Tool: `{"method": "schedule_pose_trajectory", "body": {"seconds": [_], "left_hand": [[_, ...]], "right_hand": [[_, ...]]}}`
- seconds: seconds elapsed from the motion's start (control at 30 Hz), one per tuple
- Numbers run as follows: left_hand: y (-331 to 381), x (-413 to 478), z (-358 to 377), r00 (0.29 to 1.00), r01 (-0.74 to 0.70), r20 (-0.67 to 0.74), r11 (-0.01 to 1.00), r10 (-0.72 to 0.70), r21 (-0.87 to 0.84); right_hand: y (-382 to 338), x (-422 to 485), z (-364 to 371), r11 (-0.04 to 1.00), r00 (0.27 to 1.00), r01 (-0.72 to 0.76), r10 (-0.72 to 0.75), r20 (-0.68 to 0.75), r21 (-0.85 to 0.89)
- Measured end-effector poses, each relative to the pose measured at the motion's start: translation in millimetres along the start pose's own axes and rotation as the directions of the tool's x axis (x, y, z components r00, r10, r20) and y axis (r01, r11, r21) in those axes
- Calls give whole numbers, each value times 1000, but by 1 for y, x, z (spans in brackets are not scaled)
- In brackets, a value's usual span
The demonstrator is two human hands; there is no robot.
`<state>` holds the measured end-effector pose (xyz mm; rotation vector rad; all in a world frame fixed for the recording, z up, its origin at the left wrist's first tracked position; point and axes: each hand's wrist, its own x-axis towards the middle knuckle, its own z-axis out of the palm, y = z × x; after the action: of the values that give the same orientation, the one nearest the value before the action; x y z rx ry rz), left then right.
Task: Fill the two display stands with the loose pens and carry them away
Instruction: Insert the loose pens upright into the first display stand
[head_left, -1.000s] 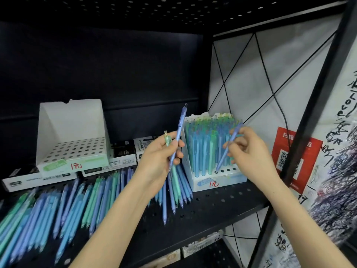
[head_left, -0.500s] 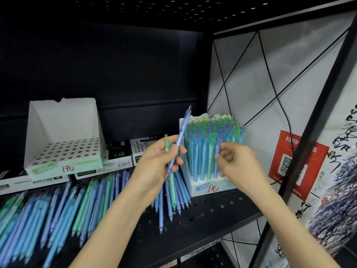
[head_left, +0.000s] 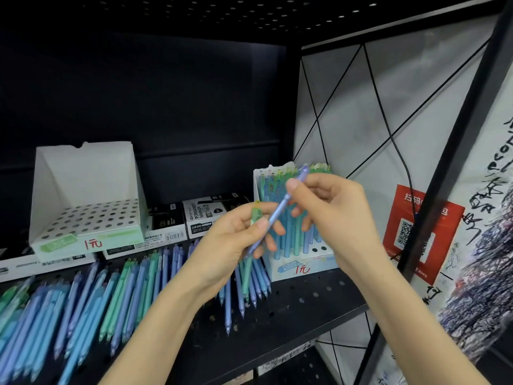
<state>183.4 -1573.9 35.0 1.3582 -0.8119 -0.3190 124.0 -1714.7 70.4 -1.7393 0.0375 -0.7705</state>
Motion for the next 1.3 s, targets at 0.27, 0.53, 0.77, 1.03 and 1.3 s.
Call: {"method": "schedule_pose_trajectory", "body": {"seconds": [0.27, 0.53, 0.77, 1.03, 1.3], "left_hand": [[1, 3, -11, 948, -13, -317, 993, -25, -116], [-2, 5, -7, 935, -2, -353, 992, -42, -123], [-2, 4, -6, 949, -20, -315, 996, -7, -83], [-6, 2, -2, 968, 6, -253, 1000, 1, 27], [-11, 0, 8, 984, -53, -160, 985, 80, 165]], "right_hand": [[25, 11, -49, 982, 977, 13, -53, -206, -190], [48, 10, -43, 884, 975, 38, -135, -175, -466], [52, 7, -35, 787, 993, 13, -82, -84, -617], [37, -6, -27, 717, 922, 132, -342, -180, -684], [23, -21, -9, 980, 990, 134, -127, 62, -147]]}}
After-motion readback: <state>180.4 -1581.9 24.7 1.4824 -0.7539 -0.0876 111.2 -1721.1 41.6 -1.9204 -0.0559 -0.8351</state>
